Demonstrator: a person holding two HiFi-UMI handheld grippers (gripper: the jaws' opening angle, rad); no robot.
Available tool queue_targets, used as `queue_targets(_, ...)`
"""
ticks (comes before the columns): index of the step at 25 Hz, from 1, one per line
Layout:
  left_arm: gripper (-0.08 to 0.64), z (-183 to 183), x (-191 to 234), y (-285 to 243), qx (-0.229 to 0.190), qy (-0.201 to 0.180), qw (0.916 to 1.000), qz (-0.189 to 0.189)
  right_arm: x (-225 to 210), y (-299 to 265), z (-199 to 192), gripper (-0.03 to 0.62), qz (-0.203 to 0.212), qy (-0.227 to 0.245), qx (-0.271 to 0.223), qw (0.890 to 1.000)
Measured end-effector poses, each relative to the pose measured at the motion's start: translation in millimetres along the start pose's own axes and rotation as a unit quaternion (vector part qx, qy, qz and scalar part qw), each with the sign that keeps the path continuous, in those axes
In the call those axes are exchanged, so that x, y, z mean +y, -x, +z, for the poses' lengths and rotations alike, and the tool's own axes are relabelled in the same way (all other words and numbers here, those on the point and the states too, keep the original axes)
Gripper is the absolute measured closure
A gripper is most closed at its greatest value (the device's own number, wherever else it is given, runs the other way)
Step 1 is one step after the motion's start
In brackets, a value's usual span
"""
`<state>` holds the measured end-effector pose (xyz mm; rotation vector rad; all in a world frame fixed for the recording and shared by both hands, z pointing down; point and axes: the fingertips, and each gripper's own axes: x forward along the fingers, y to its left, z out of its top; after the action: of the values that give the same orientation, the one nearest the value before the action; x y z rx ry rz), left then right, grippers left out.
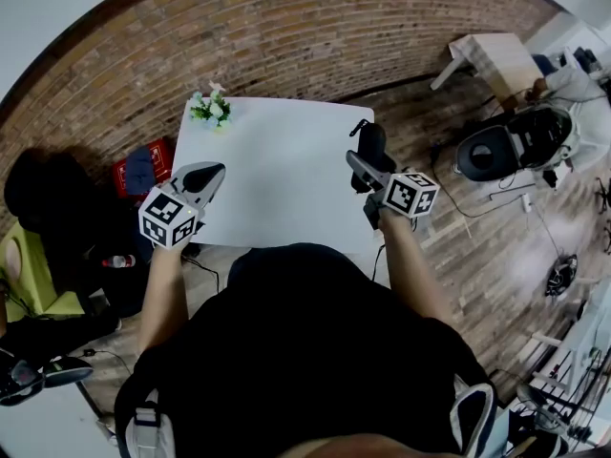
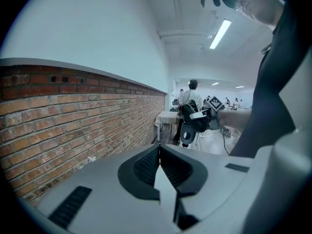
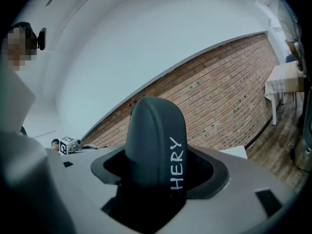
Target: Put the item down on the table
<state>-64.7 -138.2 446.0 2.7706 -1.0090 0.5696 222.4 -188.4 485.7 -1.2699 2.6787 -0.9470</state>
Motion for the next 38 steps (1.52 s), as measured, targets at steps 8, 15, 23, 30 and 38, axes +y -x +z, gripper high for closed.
queue_targets(8,0.549,-5,11,-4,0.004,0.002,1.0,-0.001,-6,-10,-2,0.243,-0.005,-0.002,0.004,1.0)
queue_targets(15,0.549,-5,19,-9,0.008,0.007,0.9999,-0.003,-11,-24,-5,0.244,-0.005,-0.011,0.014,1.0)
queue_targets(23,0.549,-7,29,-15,0.018,0.007,0.9998,-0.006,-12,-43,-15,0.243,-0.001,-0.015,0.026,1.0)
queue_targets(30,0.549,-9,37,-16,0.023,0.01,0.9997,-0.007,-19,-56,-24,0.244,-0.008,-0.019,0.039,0.999)
queue_targets(38,0.549,-13,47,-14,0.022,0.013,0.9997,-0.001,-29,-75,-37,0.244,-0.017,-0.025,0.057,0.998)
